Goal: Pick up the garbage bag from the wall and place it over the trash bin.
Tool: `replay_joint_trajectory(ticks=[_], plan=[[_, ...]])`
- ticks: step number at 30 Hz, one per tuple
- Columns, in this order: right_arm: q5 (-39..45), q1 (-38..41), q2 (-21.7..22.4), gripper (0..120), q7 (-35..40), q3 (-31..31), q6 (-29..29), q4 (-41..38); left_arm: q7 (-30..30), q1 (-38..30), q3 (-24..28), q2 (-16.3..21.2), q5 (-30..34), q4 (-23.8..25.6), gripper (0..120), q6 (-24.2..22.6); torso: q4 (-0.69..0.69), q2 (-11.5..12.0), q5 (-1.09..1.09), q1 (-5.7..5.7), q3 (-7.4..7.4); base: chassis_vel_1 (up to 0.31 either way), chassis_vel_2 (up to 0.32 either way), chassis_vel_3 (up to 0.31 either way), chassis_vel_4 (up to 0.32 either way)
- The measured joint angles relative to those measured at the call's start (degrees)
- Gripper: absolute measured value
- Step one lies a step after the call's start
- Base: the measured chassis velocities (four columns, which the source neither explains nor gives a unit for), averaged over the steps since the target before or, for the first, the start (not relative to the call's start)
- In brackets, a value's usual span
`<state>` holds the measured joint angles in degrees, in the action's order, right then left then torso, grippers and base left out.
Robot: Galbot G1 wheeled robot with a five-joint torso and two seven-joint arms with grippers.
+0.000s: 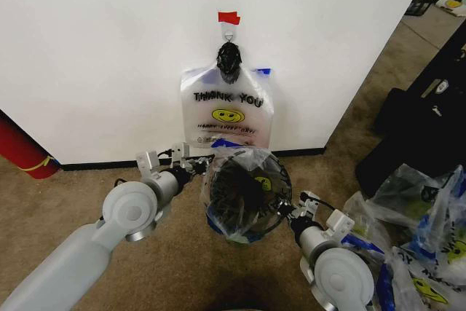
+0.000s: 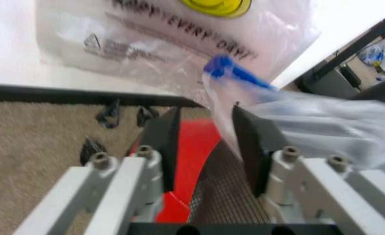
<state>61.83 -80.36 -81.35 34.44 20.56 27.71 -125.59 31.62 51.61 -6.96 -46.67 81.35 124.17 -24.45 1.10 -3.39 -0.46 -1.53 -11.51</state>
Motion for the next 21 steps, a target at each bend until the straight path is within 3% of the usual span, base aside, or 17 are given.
replay_joint_trajectory(ticks=[5, 7, 10, 12, 13, 14, 16, 19, 21], plan=[[6.6, -0.1, -1.4, 0, 4.2, 4.0, 1.2, 0.1, -0.8, 3.1, -1.8, -0.3, -4.5, 2.6, 59, 3.7, 0.04, 0.0, 0.02, 0.0, 0.0, 0.0, 0.0, 0.0, 0.0], [7.1, 0.0, -1.4, 0, 4.6, 4.2, 1.3, 0.0, -0.8, 3.8, -2.2, -0.5, -5.1, 2.8, 62, 4.4, 0.04, 0.0, 0.02, 0.0, 0.0, 0.0, 0.0, 0.0, 0.0], [10.5, 0.2, -1.3, 0, 7.8, 5.1, 2.7, -0.3, -2.2, 10.3, -6.4, -2.2, -10.2, 3.7, 76, 9.7, 0.03, 0.0, 0.0, 0.0, 0.0, 0.0, 0.0, 0.0, 0.0], [12.7, 0.3, -1.0, 0, 10.0, 5.3, 4.3, -0.4, -4.8, 16.3, -9.9, -3.9, -16.3, 3.9, 83, 13.7, -0.01, 0.0, 0.01, 0.0, 0.01, 0.0, 0.0, 0.0, 0.0], [13.9, 0.4, -0.8, 0, 11.5, 5.3, 5.6, -0.3, -7.1, 20.8, -12.5, -5.3, -22.5, 3.9, 88, 16.8, -0.03, 0.0, -0.02, 0.0, 0.0, 0.0, 0.0, 0.0, 0.0], [13.9, 0.4, -0.8, 0, 11.5, 5.3, 5.6, -0.3, -7.1, 20.8, -12.5, -5.3, -22.5, 3.9, 88, 16.8, -0.03, 0.0, -0.02, 0.0, 0.0, 0.0, 0.0, 0.0, 0.0], [14.8, 0.6, -0.6, 0, 12.7, 5.3, 7.1, 0.0, -10.0, 25.4, -15.1, -7.2, -31.1, 2.9, 95, 21.2, -0.05, 0.0, 0.03, 0.01, 0.01, 0.0, 0.0, 0.0, 0.0], [15.3, 0.7, -0.4, 0, 13.5, 4.9, 9.0, 0.3, -14.0, 31.9, -18.6, -9.7, -44.2, 0.3, 100, 29.4, 0.04, 0.0, -0.01, 0.0, 0.01, 0.0, 0.0, 0.0, 0.0], [15.4, 1.0, -0.3, 0, 13.6, 4.5, 9.5, 0.7, -14.5, 33.7, -19.7, -10.3, -46.5, -0.1, 100, 31.0, 0.03, 0.0, 0.0, 0.0, 0.01, 0.0, 0.0, 0.0, 0.0]])
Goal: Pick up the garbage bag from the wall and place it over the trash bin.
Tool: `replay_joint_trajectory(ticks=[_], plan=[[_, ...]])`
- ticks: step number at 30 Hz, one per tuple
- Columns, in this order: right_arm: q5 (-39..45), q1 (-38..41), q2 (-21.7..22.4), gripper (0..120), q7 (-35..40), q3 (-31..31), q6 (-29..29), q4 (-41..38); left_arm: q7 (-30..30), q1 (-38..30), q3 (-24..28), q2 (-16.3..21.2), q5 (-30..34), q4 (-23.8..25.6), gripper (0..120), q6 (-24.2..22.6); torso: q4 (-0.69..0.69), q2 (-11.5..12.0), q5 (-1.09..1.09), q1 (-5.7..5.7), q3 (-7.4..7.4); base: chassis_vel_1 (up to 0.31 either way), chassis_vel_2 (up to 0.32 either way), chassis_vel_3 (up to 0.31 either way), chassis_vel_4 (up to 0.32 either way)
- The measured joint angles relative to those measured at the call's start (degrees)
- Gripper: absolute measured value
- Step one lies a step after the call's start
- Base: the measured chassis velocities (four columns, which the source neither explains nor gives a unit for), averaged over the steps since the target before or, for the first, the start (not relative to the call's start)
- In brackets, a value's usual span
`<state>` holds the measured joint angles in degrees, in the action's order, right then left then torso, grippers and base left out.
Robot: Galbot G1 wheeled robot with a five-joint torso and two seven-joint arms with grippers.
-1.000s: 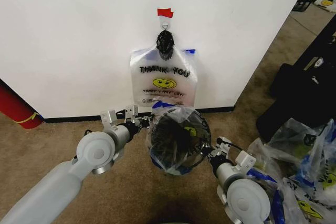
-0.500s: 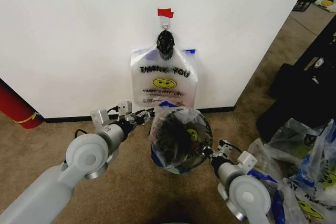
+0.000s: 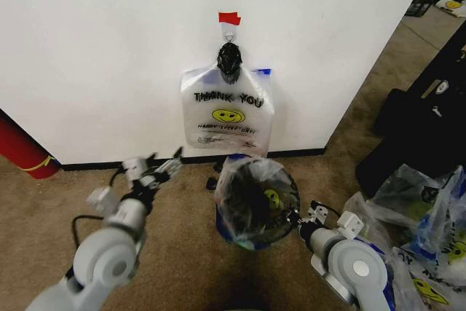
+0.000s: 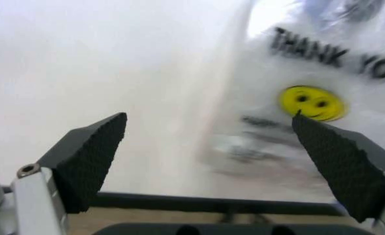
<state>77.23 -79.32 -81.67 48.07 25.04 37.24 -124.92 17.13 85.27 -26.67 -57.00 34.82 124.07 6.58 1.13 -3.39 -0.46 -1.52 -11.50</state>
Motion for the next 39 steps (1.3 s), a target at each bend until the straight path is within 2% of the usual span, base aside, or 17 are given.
replay_joint_trajectory(ticks=[2, 5, 13, 20, 23, 28, 29, 31, 37, 39], plan=[[0.6, 1.1, 0.1, 0, 0.3, -0.9, 0.9, 1.0, -0.4, 3.8, -2.7, -1.5, -2.9, -0.2, 100, 2.4, -0.03, 0.0, 0.0, 0.0, 0.0, 0.0, 0.0, 0.0, 0.0], [1.9, 3.7, 0.1, 0, 1.5, -2.4, 2.7, 4.0, -0.3, 9.0, -6.5, -3.9, -3.4, 0.7, 100, 3.6, -0.05, 0.0, 0.01, 0.0, 0.0, 0.0, 0.0, 0.0, 0.0], [2.3, 7.4, 0.4, 0, 2.0, -5.2, 4.6, 7.5, 0.0, 13.2, -11.0, -5.6, -4.5, 2.3, 100, 6.0, -0.03, 0.0, 0.0, 0.0, -0.01, 0.0, 0.0, 0.0, 0.0], [1.4, 7.7, 0.4, 0, 1.3, -5.9, 4.7, 8.6, -0.3, 14.8, -11.3, -6.8, -5.6, 2.3, 100, 7.3, -0.03, 0.0, 0.0, 0.0, -0.01, 0.0, 0.0, 0.0, 0.0], [0.7, 7.5, 0.3, 4, 0.6, -5.9, 4.7, 8.9, -0.3, 14.7, -10.9, -7.3, -5.5, 2.3, 100, 7.3, -0.03, 0.0, 0.0, 0.0, -0.01, 0.0, 0.0, 0.0, 0.0], [-0.8, 7.0, -0.7, 19, -1.4, -5.5, 4.7, 9.1, -0.3, 14.1, -9.1, -7.2, -5.9, 1.5, 100, 7.3, -0.03, 0.0, 0.01, 0.0, -0.01, 0.0, 0.0, 0.0, 0.0], [-1.2, 6.7, -0.7, 25, -1.7, -5.5, 4.7, 9.0, -0.2, 13.8, -8.9, -7.2, -5.8, 1.5, 100, 7.2, -0.03, 0.0, 0.0, 0.0, -0.01, 0.0, 0.0, 0.0, 0.0], [-1.3, 6.4, -0.7, 29, -2.2, -5.3, 4.7, 8.8, -0.2, 13.7, -8.8, -7.3, -5.5, 1.6, 100, 7.1, -0.03, 0.0, 0.0, 0.0, -0.01, 0.0, 0.0, 0.0, 0.0], [-1.7, 5.2, -0.1, 54, -5.3, -4.3, 4.7, 8.1, -0.1, 13.6, -8.0, -7.6, -5.6, 1.9, 100, 6.9, -0.03, 0.0, 0.0, 0.0, -0.01, 0.0, 0.0, 0.0, 0.0], [-1.7, 5.0, 0.0, 56, -5.9, -4.2, 4.7, 8.0, -0.1, 13.6, -8.0, -7.6, -5.6, 1.9, 100, 6.9, -0.03, 0.0, 0.01, 0.0, -0.01, 0.0, 0.0, 0.0, 0.0]])
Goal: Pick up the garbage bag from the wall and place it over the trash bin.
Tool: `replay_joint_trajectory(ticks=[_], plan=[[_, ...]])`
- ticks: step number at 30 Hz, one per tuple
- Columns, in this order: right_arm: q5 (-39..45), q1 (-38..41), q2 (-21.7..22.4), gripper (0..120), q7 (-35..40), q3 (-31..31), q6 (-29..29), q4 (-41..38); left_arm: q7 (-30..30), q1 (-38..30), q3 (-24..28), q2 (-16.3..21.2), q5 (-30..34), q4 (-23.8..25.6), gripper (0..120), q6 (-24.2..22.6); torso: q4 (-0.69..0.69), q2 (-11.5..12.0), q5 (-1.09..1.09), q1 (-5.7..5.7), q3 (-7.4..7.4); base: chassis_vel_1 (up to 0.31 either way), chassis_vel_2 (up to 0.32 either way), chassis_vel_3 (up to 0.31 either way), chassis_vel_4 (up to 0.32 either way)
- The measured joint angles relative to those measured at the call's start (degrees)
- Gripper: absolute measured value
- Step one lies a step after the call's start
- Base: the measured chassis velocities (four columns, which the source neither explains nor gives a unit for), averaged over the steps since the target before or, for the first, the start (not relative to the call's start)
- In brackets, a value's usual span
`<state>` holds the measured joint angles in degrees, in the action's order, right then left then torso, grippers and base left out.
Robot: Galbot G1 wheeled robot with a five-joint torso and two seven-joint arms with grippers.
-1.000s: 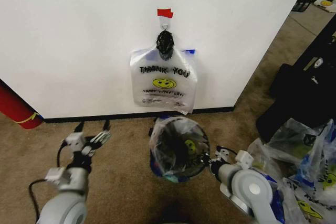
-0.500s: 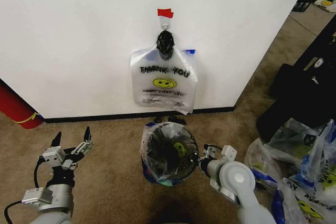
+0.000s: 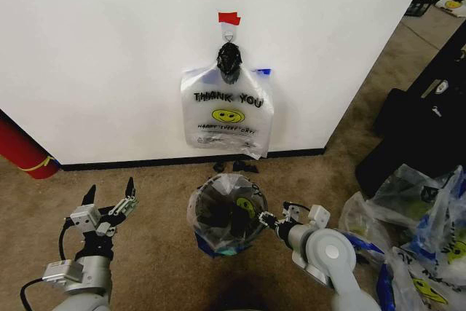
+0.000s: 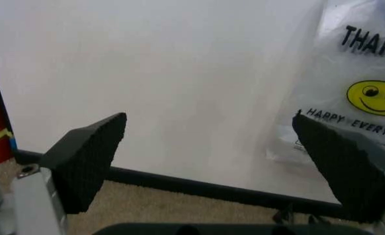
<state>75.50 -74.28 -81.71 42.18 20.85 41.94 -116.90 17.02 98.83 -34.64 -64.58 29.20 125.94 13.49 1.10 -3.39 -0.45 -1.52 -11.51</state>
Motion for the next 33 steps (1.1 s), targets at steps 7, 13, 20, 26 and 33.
replay_joint_trajectory(ticks=[7, 13, 20, 26, 33], plan=[[-1.9, -1.3, -0.1, 84, -6.1, 0.8, 0.0, -0.3, 0.2, -0.4, 0.3, -0.2, -0.2, 0.4, 100, -0.5, 0.0, 0.0, 0.0, -0.01, 0.0, 0.0, 0.0, 0.0, 0.0], [-7.7, -2.6, 0.1, 100, -10.7, 0.8, -0.1, -0.6, 0.2, -0.4, 0.8, -0.6, -0.6, 0.9, 100, -0.8, 0.0, 0.0, 0.0, 0.0, 0.0, 0.0, 0.0, 0.0, 0.0], [-23.0, -5.4, 0.3, 100, -19.1, 0.7, -6.3, -4.0, 0.1, -0.8, 0.9, -0.5, -1.4, 0.3, 100, -0.2, 0.0, 0.0, 0.0, -0.01, 0.0, 0.0, 0.0, 0.0, 0.0], [-47.1, -12.3, 0.3, 100, -29.7, 1.7, -25.6, -8.3, -0.7, -1.3, 3.0, -1.4, -6.7, -1.1, 100, 2.3, -0.02, 0.0, 0.02, -0.01, 0.0, 0.0, 0.0, 0.0, 0.0], [-64.5, -22.5, 0.0, 100, -34.8, 5.0, -47.8, -10.7, -2.6, -1.9, 6.0, -3.4, -12.1, -1.1, 100, 4.9, 0.01, 0.0, 0.01, 0.0, 0.0, 0.0, 0.0, 0.0, 0.0]])
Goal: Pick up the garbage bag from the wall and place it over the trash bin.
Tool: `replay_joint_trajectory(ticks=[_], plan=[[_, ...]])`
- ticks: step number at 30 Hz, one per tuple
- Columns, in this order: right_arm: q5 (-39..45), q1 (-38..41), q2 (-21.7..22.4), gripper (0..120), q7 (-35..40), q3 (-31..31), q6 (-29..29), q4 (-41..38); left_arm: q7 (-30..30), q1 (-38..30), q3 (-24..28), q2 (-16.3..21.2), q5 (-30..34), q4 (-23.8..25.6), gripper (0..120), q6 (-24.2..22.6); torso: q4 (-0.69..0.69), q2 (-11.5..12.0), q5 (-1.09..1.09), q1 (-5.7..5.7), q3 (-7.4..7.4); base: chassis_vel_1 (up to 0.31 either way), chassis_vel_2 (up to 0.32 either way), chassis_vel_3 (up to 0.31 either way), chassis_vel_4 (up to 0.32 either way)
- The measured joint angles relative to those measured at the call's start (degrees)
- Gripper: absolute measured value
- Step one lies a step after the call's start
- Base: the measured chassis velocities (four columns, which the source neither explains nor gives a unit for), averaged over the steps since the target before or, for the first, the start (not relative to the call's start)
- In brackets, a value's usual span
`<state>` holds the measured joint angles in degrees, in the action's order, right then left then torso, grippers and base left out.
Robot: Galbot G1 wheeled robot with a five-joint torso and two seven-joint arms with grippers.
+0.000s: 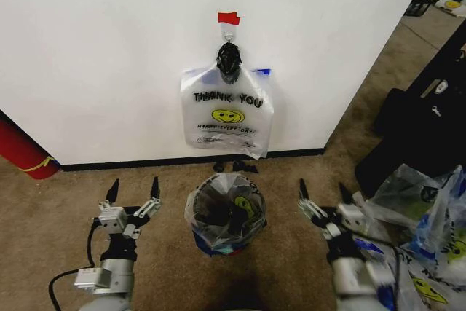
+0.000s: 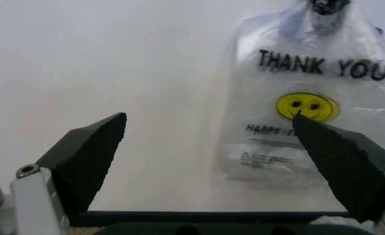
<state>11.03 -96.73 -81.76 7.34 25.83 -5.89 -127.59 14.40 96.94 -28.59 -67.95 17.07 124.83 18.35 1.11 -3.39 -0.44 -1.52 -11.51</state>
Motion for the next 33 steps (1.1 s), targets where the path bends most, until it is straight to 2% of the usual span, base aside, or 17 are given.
replay_joint_trajectory(ticks=[2, 4, 7, 11, 21, 33], plan=[[-5.6, -5.8, -1.5, 100, -1.7, 1.9, -7.5, -2.3, -0.4, 0.2, 1.1, -0.8, -2.3, 0.6, 100, 1.0, 0.0, 0.0, -0.01, 0.0, 0.01, 0.0, 0.0, 0.0, 0.0], [-8.4, -9.4, -2.4, 100, -2.2, 2.6, -12.0, -3.8, -0.8, 0.7, 1.6, -1.2, -3.9, 0.8, 100, 1.9, -0.01, 0.0, -0.01, 0.0, 0.0, 0.0, 0.0, 0.0, 0.0], [-8.1, -13.3, -3.7, 100, -1.8, 3.1, -14.2, -7.3, -1.0, 1.2, 1.9, -2.0, -4.9, 1.7, 100, 2.5, -0.01, 0.0, -0.02, 0.0, 0.0, 0.0, 0.0, 0.0, 0.0], [-7.6, -14.6, -4.2, 100, -0.8, 3.5, -14.6, -8.8, -1.0, 1.3, 1.6, -2.2, -4.9, 2.1, 100, 2.4, -0.01, 0.0, -0.02, 0.0, 0.0, 0.0, 0.0, 0.0, 0.0], [-8.1, -13.8, -5.8, 100, 0.7, 2.2, -11.5, -10.8, -0.7, 0.6, 1.7, -1.5, -5.3, 2.2, 100, 0.7, -0.01, 0.0, -0.02, 0.0, 0.0, 0.0, 0.0, 0.0, 0.0], [-9.9, -13.9, -6.1, 100, 1.4, 1.4, -10.2, -12.0, 0.0, 1.0, 3.9, -1.8, -7.7, 2.5, 100, 0.0, -0.01, 0.0, -0.02, 0.0, 0.0, 0.0, 0.0, 0.0, 0.0]])
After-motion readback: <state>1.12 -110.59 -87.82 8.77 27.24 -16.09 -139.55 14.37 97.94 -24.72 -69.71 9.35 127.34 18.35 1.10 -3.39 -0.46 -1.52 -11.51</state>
